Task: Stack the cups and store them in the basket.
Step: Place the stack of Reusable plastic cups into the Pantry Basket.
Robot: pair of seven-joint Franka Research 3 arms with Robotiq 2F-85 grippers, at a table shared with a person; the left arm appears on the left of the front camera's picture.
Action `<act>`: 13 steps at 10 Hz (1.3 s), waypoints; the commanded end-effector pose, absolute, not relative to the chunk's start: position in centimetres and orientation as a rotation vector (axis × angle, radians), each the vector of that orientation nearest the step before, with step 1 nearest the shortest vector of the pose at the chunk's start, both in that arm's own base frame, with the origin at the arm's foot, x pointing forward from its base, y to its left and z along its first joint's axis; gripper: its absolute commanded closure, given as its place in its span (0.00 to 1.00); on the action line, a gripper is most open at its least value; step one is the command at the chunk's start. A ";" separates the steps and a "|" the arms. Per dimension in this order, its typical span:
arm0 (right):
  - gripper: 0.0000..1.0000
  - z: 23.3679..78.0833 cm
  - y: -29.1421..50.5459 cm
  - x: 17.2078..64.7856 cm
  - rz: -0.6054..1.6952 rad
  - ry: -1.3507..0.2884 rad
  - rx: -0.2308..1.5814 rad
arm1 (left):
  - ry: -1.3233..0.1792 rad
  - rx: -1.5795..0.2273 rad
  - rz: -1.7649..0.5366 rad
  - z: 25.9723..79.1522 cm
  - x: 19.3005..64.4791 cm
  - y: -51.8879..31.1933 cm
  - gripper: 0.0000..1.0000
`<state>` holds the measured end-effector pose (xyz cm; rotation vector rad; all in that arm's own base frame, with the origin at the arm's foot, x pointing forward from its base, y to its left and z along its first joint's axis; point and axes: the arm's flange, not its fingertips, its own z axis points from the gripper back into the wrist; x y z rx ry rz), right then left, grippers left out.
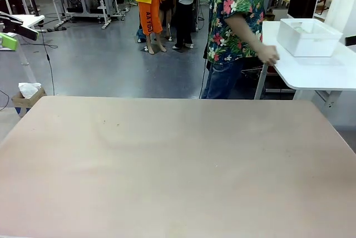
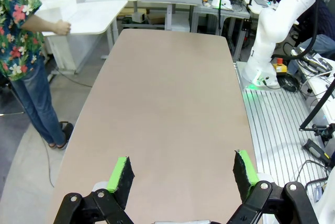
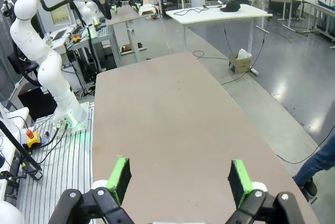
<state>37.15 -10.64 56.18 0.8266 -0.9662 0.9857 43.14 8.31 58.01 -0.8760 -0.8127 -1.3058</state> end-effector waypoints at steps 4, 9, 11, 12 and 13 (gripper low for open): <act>0.00 56.6 -10.5 37.2 0.971 -0.981 0.843 | -0.808 -0.885 -1.297 58.4 43.0 8.2 0.00; 0.00 56.6 -10.5 37.2 0.971 -0.981 0.843 | -0.808 -0.885 -1.297 58.4 43.0 8.2 0.00; 0.00 56.6 -10.5 37.2 0.971 -0.981 0.843 | -0.808 -0.885 -1.297 58.4 43.0 8.2 0.00; 0.00 56.6 -10.5 37.2 0.971 -0.981 0.843 | -0.808 -0.885 -1.297 58.4 43.0 8.2 0.00; 0.00 56.6 -10.5 37.2 0.971 -0.981 0.843 | -0.808 -0.885 -1.297 58.4 43.0 8.2 0.00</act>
